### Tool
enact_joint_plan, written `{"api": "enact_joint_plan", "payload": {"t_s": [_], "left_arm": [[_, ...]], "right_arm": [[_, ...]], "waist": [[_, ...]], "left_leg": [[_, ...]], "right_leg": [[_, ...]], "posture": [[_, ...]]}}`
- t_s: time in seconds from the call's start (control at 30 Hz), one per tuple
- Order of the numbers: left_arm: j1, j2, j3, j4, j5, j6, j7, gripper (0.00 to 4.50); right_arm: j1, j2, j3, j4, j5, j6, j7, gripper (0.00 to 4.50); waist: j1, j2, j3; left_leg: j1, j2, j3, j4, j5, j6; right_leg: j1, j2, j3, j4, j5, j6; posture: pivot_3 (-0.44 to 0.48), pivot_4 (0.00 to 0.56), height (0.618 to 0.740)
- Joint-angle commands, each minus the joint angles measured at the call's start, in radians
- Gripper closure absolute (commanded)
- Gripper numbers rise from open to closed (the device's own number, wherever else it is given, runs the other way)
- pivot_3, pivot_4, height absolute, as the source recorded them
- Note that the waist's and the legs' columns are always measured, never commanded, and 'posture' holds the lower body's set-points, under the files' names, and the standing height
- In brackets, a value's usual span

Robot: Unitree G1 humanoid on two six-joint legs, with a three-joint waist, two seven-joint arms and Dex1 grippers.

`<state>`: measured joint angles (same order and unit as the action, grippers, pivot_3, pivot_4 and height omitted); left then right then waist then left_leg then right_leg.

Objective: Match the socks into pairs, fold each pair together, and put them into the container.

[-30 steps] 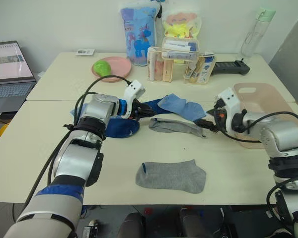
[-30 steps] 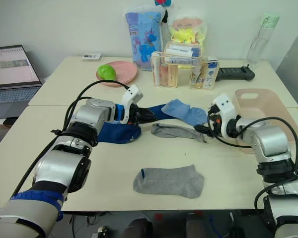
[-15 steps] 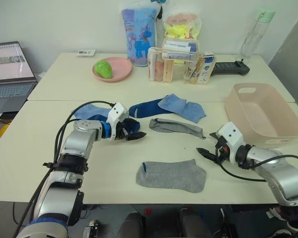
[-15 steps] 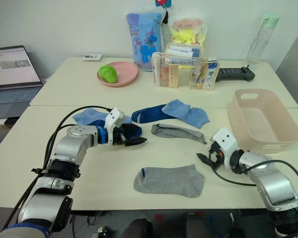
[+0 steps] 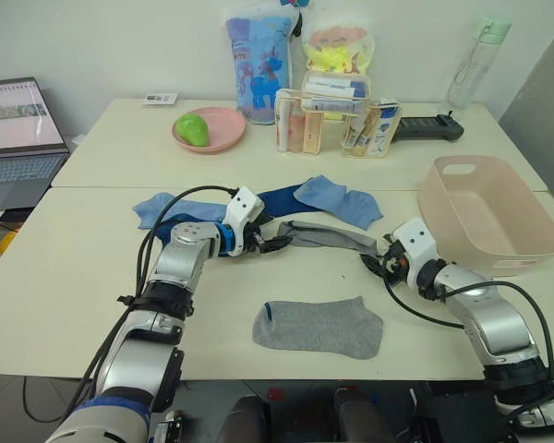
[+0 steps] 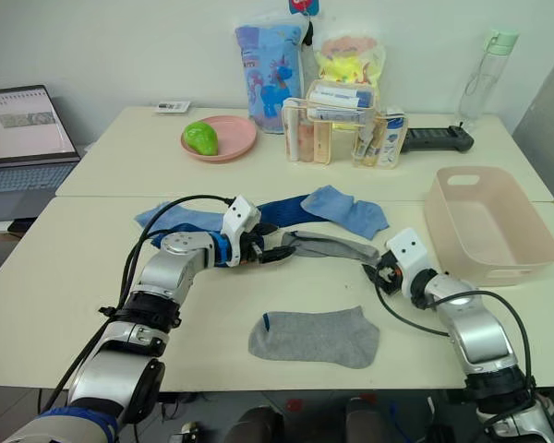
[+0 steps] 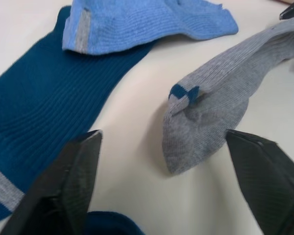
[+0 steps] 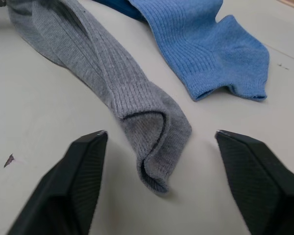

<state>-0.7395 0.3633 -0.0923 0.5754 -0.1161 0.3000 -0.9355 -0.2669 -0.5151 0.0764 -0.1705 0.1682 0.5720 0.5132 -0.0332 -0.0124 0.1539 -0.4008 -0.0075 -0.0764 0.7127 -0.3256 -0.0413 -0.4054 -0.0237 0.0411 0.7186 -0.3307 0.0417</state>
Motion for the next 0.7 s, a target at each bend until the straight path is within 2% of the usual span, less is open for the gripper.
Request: {"api": "enact_joint_plan", "payload": {"t_s": [0.03, 0.27, 0.33, 0.37, 0.57, 0.7], "left_arm": [[-0.022, -0.01, 0.004, -0.01, -0.018, 0.015, -0.012, 1.47], [0.008, 0.017, 0.0, -0.121, -0.075, 0.121, -0.117, 3.69], [0.019, 0.03, -0.007, -0.147, -0.082, 0.145, -0.139, 4.38], [0.023, 0.037, -0.009, -0.159, -0.087, 0.157, -0.148, 4.48], [0.068, 0.199, 0.018, -0.366, -0.217, 0.396, -0.289, 4.48], [0.077, 0.262, -0.03, -0.425, -0.25, 0.511, -0.323, 4.48]], "right_arm": [[-0.02, 0.003, -0.012, -0.028, 0.01, -0.018, 0.02, 1.96], [-0.024, 0.0, -0.069, -0.092, 0.107, 0.085, 0.075, 4.47], [-0.03, -0.006, -0.082, -0.106, 0.138, 0.122, 0.088, 4.5], [-0.037, -0.009, -0.097, -0.118, 0.166, 0.155, 0.097, 4.5], [-0.086, -0.077, -0.25, -0.281, 0.456, 0.545, 0.132, 4.5], [-0.118, -0.086, -0.285, -0.302, 0.587, 0.743, 0.124, 4.5]], "waist": [[0.0, 0.0, 0.0], [0.0, 0.0, 0.0], [-0.001, 0.0, 0.0], [-0.001, 0.0, 0.0], [-0.005, 0.0, 0.0], [-0.002, 0.001, 0.0]], "left_leg": [[0.0, 0.0, 0.0, 0.0, 0.0, 0.0], [0.0, 0.0, 0.0, 0.0, 0.0, 0.0], [0.0, 0.0, 0.0, 0.0, 0.0, 0.0], [0.0, 0.0, 0.0, 0.0, 0.0, 0.0], [0.0, 0.001, -0.002, 0.0, 0.0, 0.0], [0.0, 0.001, -0.003, -0.001, -0.001, 0.001]], "right_leg": [[0.0, 0.0, 0.0, 0.0, 0.0, 0.0], [0.0, 0.0, 0.0, 0.0, 0.0, 0.0], [0.0, 0.0, 0.0, 0.0, 0.0, 0.0], [0.0, 0.0, 0.0, 0.0, 0.0, 0.0], [0.0, 0.0, 0.0, 0.0, 0.0, 0.0], [0.001, 0.0, -0.001, -0.001, 0.0, 0.0]], "posture": [[0.0, 0.15, 0.703], [0.0, 0.15, 0.703], [0.0, 0.15, 0.703], [0.0, 0.15, 0.703], [0.0, 0.15, 0.703], [0.0, 0.15, 0.703]]}}
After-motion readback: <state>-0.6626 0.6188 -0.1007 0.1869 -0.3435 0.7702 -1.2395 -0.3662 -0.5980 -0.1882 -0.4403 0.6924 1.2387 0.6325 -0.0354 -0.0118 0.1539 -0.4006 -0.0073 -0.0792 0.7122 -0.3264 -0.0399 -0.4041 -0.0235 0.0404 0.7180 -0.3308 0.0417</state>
